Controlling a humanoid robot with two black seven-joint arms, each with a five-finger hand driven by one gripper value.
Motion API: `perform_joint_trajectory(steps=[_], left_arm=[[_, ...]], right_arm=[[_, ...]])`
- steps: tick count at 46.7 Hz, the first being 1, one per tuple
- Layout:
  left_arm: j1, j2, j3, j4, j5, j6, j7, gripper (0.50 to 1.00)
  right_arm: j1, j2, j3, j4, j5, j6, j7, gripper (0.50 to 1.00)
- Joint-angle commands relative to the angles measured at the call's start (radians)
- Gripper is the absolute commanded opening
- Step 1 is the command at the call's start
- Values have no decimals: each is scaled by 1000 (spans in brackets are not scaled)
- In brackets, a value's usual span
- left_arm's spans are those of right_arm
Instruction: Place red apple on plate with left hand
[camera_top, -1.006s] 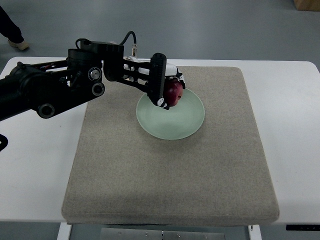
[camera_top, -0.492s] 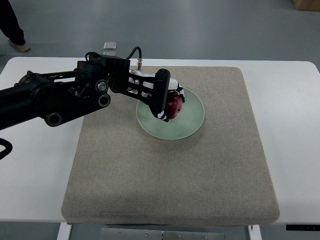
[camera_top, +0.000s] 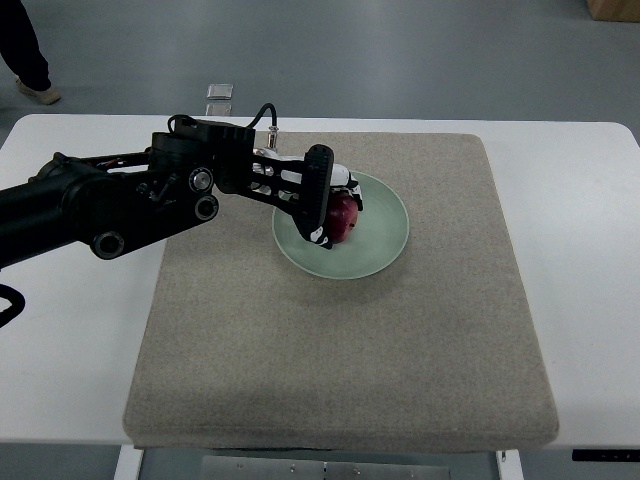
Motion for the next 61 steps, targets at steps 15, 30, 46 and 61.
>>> perform_joint_trajectory(steps=[15,30,46,61], left_arm=[[22,-2,0,-5,-2,54,0,906],[8,-5,-2,-16,-22,43,-1,992],[0,12,-31,-16,-22,55,0,994],[20,72,-318,-7,-26,61,0,994]], right_arm=[[0,0,0,-1,0,0,0,930],[0,0,0,-1,0,0,0,930],[0,0,0,1,0,0,0,930],[0,0,0,1,0,0,0,930]])
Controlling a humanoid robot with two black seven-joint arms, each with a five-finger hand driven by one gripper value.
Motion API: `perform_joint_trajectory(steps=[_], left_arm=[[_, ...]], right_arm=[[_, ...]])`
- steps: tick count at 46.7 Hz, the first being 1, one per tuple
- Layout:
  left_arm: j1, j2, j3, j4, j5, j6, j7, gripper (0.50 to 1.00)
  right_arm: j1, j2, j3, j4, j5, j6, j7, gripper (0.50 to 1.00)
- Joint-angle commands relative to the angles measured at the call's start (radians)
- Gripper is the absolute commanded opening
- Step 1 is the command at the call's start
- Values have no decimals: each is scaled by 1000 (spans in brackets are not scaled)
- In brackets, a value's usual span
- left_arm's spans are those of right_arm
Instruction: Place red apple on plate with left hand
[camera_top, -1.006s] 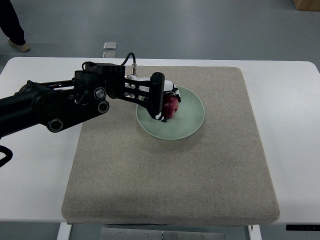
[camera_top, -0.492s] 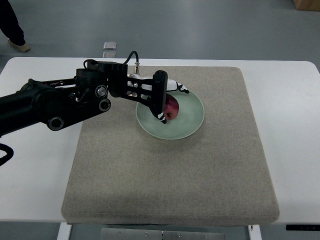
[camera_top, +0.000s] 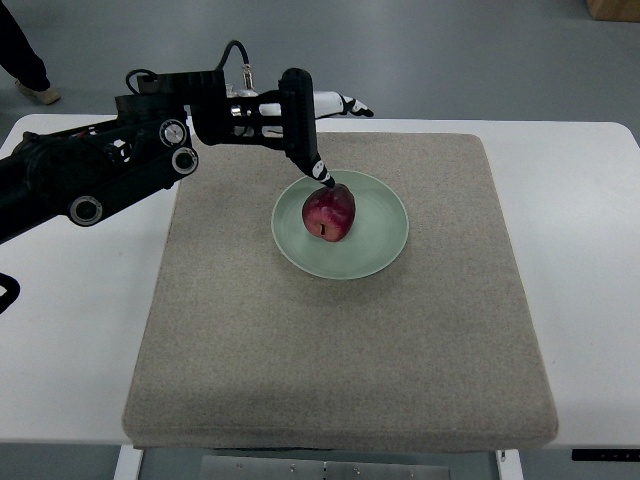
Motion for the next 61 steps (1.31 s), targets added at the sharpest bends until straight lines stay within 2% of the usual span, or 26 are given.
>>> perform_joint_trajectory(steps=[1,6,18,22,25,34,44,55,61], left_arm=[[12,14,-78,4,-2,5,0,994],[49,29,-154,6,-51,50,0,994],[98,81,-197,25,-456,251,-6,992],[113,85,-197,51,-578,324,-44,994],[116,85,-200,88,-654,349,-92,994],[138,82,-215,173,-786,349,-199,996],[244,60,-401,231,-961,317,-239,1000],[340,-7,-503,277,-1065,301,-345,1000],[409,-46,-574,295,-1143,263,-361,1000]], right_arm=[[0,0,0,-1,0,0,0,930],[0,0,0,0,0,0,0,930],[0,0,0,0,0,0,0,930],[0,0,0,0,0,0,0,930],[0,0,0,0,0,0,0,930],[0,0,0,0,0,0,0,930],[0,0,0,0,0,0,0,930],[0,0,0,0,0,0,0,930],[0,0,0,0,0,0,0,930]])
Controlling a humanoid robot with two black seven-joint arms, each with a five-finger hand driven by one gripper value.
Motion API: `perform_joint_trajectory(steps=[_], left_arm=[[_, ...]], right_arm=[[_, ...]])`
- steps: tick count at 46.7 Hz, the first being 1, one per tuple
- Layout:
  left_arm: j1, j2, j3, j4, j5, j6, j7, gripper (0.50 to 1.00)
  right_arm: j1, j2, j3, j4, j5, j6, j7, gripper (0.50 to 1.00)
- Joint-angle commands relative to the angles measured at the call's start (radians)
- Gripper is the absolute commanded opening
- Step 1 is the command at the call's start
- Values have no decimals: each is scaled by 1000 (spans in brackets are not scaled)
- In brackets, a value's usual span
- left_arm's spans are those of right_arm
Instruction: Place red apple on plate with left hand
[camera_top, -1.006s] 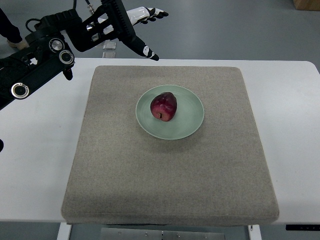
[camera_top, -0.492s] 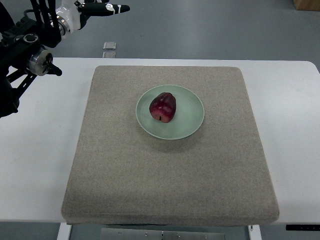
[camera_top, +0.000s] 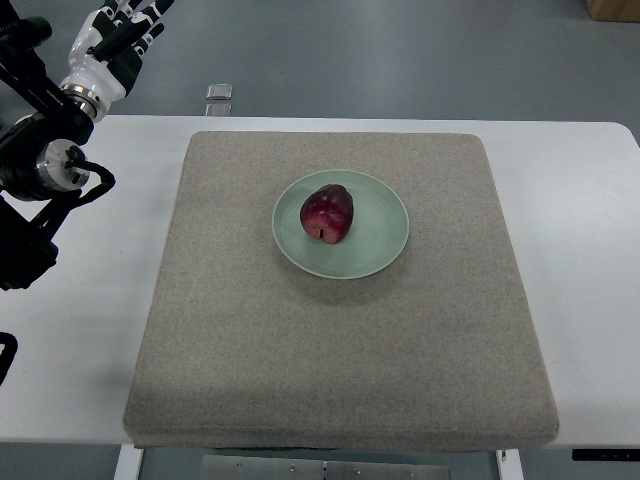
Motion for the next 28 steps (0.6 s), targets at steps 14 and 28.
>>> perform_joint_trajectory(steps=[14,28], left_arm=[[102,-91,-96,32,-132,-47,-4,1000],[110,-116,-127,46,-181,-88,-4,1000]], right_arm=[[0,0,0,-1,0,0,0,930],[1,0,2,2,0,12,0,930]])
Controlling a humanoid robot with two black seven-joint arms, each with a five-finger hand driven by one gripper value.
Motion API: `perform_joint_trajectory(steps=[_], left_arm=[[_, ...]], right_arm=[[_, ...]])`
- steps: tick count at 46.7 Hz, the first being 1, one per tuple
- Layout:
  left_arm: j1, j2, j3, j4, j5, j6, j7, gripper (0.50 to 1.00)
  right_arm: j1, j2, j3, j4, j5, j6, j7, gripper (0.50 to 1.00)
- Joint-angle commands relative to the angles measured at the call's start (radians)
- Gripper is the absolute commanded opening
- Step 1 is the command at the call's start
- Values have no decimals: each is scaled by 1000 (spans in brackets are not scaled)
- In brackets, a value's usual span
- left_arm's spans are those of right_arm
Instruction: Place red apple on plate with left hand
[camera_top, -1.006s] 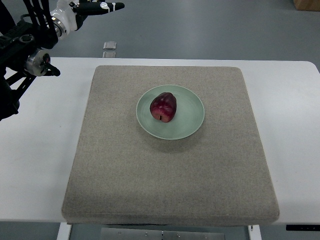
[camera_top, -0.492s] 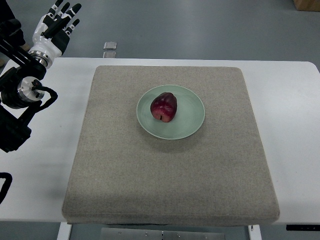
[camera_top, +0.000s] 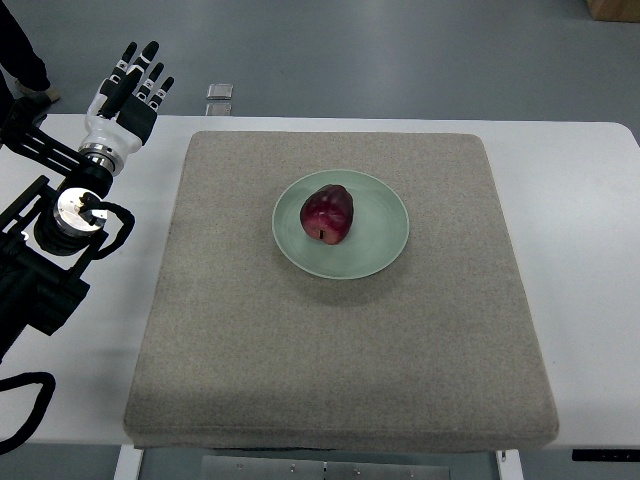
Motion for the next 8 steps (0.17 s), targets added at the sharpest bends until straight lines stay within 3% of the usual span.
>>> perform_joint_trajectory(steps=[1,8], left_arm=[[0,0,-4,2,-15,-13,0,1000],[0,0,-6,17,-32,-36,0,1000]], right_arm=[[0,0,0,2,-2,6,0,930],[0,0,0,7,-3,6,0,930]])
